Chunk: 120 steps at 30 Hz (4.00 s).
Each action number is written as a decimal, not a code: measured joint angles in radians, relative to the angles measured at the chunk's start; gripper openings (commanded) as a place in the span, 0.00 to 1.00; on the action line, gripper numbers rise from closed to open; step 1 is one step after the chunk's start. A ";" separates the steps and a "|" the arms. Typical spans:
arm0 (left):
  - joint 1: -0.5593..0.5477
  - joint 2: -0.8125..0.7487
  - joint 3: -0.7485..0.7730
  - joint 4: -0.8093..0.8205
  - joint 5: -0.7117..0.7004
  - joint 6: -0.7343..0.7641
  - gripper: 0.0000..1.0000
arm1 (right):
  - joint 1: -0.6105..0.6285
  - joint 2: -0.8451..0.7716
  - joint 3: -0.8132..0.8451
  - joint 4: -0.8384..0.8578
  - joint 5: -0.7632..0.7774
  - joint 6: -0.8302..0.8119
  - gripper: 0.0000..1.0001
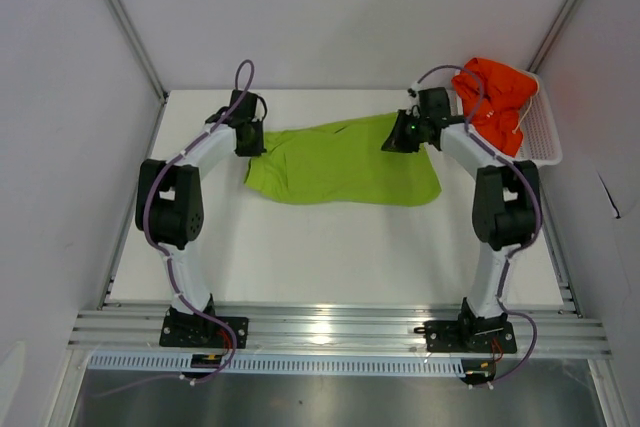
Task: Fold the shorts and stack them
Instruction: Fold the shorts
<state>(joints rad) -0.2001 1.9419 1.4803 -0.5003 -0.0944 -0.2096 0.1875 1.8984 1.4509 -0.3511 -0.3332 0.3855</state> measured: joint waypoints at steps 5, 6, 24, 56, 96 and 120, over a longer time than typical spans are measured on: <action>0.000 0.000 0.039 -0.022 0.003 -0.013 0.00 | 0.035 0.253 0.207 -0.121 -0.280 -0.020 0.00; 0.000 0.000 0.045 -0.023 0.006 -0.018 0.00 | 0.037 0.295 0.235 -0.152 -0.328 -0.021 0.00; -0.012 -0.003 0.058 -0.093 0.018 -0.018 0.00 | 0.082 0.292 -0.059 -0.134 -0.504 0.039 0.00; -0.174 -0.108 0.326 -0.480 -0.083 0.011 0.00 | 0.441 0.189 -0.253 0.295 -0.540 0.500 0.00; -0.380 0.024 0.698 -0.808 -0.063 -0.175 0.00 | 0.500 0.415 0.076 0.294 -0.524 0.646 0.48; -0.366 0.039 0.742 -0.827 -0.097 -0.172 0.00 | 0.049 -0.217 -0.221 -0.270 0.023 0.205 0.45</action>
<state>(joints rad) -0.5663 1.9812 2.2223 -1.3277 -0.1909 -0.3820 0.2363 1.6814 1.2301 -0.6212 -0.3107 0.5903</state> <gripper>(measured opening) 0.039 0.438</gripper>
